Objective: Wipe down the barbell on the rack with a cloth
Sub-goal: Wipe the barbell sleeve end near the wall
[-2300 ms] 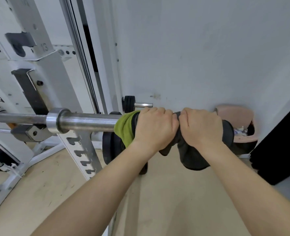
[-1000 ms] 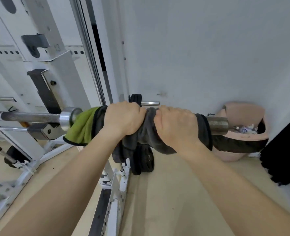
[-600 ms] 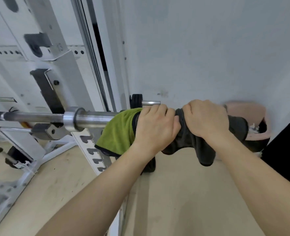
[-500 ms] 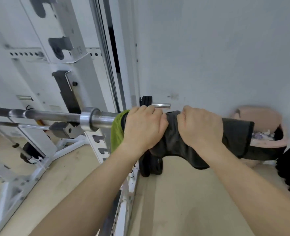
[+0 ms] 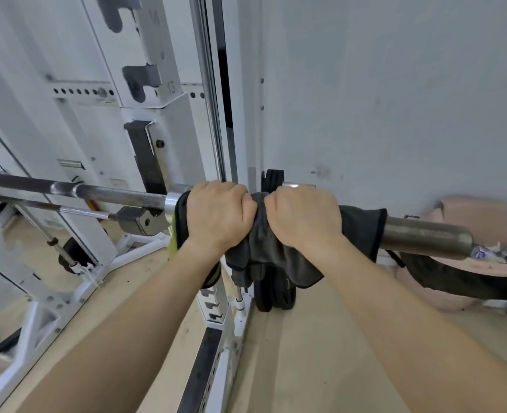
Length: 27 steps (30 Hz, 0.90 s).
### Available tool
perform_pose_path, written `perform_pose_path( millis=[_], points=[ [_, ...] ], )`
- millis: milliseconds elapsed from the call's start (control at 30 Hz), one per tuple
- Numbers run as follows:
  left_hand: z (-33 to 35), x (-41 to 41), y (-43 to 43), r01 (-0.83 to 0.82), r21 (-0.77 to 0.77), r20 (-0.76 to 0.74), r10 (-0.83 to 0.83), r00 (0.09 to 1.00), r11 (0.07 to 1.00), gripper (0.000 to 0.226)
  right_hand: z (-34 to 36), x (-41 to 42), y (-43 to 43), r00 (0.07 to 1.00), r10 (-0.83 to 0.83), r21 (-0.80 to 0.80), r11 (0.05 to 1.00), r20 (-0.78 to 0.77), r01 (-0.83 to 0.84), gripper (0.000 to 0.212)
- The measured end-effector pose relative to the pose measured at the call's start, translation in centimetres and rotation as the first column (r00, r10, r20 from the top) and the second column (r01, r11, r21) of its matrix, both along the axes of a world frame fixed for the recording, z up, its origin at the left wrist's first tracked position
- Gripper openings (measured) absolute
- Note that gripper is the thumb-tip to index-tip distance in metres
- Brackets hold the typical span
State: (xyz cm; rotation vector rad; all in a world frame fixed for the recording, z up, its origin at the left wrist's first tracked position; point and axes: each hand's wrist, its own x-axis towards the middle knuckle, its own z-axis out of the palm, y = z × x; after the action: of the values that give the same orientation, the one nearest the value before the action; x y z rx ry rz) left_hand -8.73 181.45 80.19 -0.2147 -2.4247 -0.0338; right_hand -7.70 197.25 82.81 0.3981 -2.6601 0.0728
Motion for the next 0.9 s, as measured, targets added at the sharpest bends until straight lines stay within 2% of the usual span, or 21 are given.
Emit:
perform_pose_path(
  millis=[100, 167, 200, 267, 367, 667, 800, 900],
  points=[
    [-0.5, 0.0, 0.2, -0.027, 0.029, -0.056, 0.028, 0.998, 0.999, 0.036, 1.9, -1.3, 0.0, 0.962, 0.077, -0.107, 0.993, 0.263, -0.05, 0.039],
    [-0.1, -0.3, 0.3, -0.011, 0.006, -0.029, 0.012, 1.0, 1.0, 0.039, 1.9, -1.6, 0.3, 0.948, 0.079, -0.154, 0.988, 0.308, -0.033, 0.041],
    [0.0, -0.2, 0.5, -0.005, -0.006, -0.022, 0.005, 1.0, 1.0, 0.039, 1.5, -1.3, 0.5, 0.97, 0.073, -0.134, 0.99, 0.232, -0.042, 0.042],
    [-0.1, 0.1, 1.5, 0.0, -0.007, -0.053, -0.001, 0.999, 1.0, 0.038, -0.2, -0.3, 1.1, 0.998, 0.048, -0.059, 0.997, -0.038, -0.05, 0.041],
    [-0.4, 0.7, 4.9, 0.019, 0.024, -0.061, -0.017, 0.998, 1.0, 0.037, -1.7, 0.9, 3.3, 0.977, -0.063, -0.016, 0.998, -0.202, 0.061, 0.034],
    [0.2, 1.9, 18.2, 0.261, 0.047, 0.028, -0.263, 0.964, 0.964, 0.035, -2.2, 3.3, 16.4, 0.945, -0.273, -0.015, 0.962, -0.179, 0.274, 0.048],
    [0.0, 1.6, 16.0, 0.315, -0.041, 0.022, -0.314, 0.949, 0.948, 0.038, -2.1, 3.2, 15.0, 0.933, -0.309, -0.044, 0.951, -0.185, 0.306, 0.05],
    [0.6, 1.0, 10.4, 0.269, -0.081, 0.046, -0.266, 0.963, 0.96, 0.04, -2.0, 2.6, 10.3, 0.953, -0.242, -0.03, 0.97, -0.182, 0.241, 0.05]
  ],
)
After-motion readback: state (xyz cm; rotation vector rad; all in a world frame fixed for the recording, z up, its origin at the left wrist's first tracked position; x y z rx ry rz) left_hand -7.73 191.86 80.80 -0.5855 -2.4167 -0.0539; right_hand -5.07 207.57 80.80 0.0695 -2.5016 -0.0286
